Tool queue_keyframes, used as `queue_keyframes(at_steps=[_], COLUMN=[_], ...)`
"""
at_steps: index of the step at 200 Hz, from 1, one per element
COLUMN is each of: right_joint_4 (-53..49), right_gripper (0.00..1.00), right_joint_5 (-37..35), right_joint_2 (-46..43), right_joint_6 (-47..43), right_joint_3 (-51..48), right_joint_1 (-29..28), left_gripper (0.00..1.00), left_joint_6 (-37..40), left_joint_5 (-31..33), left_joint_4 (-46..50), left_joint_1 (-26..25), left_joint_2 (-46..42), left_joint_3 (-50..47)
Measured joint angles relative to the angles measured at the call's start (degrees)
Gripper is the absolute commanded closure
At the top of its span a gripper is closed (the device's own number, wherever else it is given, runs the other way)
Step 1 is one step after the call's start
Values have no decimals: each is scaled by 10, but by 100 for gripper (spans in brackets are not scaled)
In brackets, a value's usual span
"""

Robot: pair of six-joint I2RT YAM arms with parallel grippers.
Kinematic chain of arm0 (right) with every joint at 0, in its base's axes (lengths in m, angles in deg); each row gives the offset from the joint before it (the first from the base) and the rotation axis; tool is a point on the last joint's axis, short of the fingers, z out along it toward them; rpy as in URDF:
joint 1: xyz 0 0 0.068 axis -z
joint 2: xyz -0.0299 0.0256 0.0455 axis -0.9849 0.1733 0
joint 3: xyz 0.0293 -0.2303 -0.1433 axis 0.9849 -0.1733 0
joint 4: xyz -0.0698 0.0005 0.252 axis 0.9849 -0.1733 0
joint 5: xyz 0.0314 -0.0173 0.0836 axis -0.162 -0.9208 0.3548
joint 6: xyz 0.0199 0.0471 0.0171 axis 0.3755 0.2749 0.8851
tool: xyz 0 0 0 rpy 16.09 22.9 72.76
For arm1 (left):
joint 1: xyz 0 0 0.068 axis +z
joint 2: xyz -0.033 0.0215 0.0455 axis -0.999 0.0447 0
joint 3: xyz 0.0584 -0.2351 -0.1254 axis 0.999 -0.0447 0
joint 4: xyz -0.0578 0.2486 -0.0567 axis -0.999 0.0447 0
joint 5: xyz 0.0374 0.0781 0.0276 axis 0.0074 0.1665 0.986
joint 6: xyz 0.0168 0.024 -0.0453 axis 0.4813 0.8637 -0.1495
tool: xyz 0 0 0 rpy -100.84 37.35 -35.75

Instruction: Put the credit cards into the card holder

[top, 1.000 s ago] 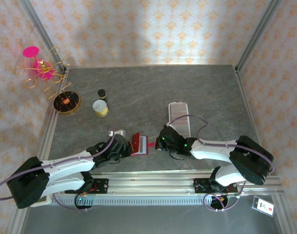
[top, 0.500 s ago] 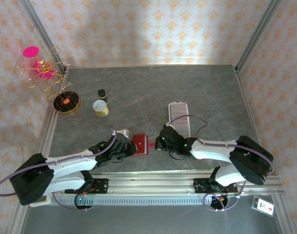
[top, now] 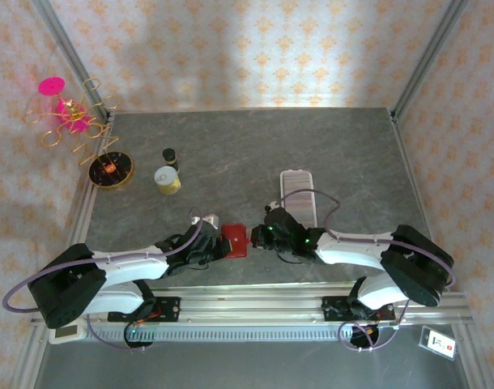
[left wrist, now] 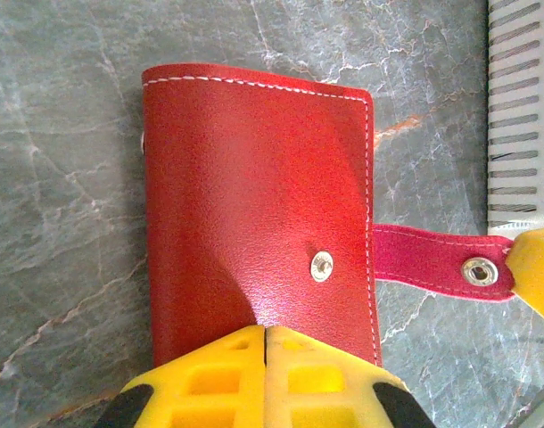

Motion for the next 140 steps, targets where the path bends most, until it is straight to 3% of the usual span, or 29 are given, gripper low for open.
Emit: queue_keyframes(at_steps=[140], right_joint_4=[15], right_gripper=[100], right_joint_5=[24], right_joint_2=[105], right_joint_6=[-12], right_joint_3=[66], right_joint_1=[-17], left_gripper=[100], left_joint_6=[-9], left_joint_5=[0], left_joint_4=[-16], left_joint_1=[0], left_joint_2=[-12], left_joint_3=[-16])
